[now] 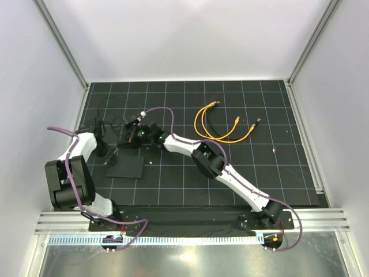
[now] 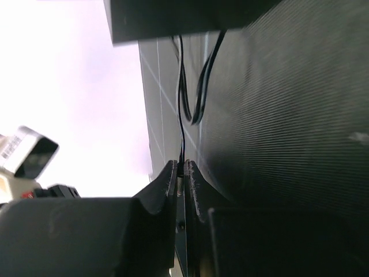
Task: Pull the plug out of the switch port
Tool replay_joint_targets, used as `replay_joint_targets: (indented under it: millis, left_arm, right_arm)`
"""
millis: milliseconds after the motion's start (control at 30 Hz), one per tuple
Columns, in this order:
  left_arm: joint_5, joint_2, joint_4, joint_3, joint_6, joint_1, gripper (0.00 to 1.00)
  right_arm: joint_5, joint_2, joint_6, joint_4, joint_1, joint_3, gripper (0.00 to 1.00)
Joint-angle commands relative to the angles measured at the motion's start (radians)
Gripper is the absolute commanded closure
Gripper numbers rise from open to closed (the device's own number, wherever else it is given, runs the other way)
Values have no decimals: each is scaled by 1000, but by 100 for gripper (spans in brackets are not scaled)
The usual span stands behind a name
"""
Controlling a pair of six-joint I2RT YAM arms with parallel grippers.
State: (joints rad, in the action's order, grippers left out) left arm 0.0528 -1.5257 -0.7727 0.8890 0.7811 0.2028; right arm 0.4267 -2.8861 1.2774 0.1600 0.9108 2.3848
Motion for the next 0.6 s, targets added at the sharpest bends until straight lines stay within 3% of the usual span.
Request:
replay_joint_targets:
  millis: [0, 200, 567]
  left_arm:
    - [94, -128, 35, -104, 10, -6, 98]
    - [88, -110, 33, -90, -2, -8, 99]
    - [128, 97, -25, -2, -89, -6, 91]
  right_arm:
    - [-161, 33, 5, -11, -9, -96, 99]
    - [-135, -24, -53, -23, -13, 26, 99]
    - [-43, 77, -355, -74, -26, 24, 99]
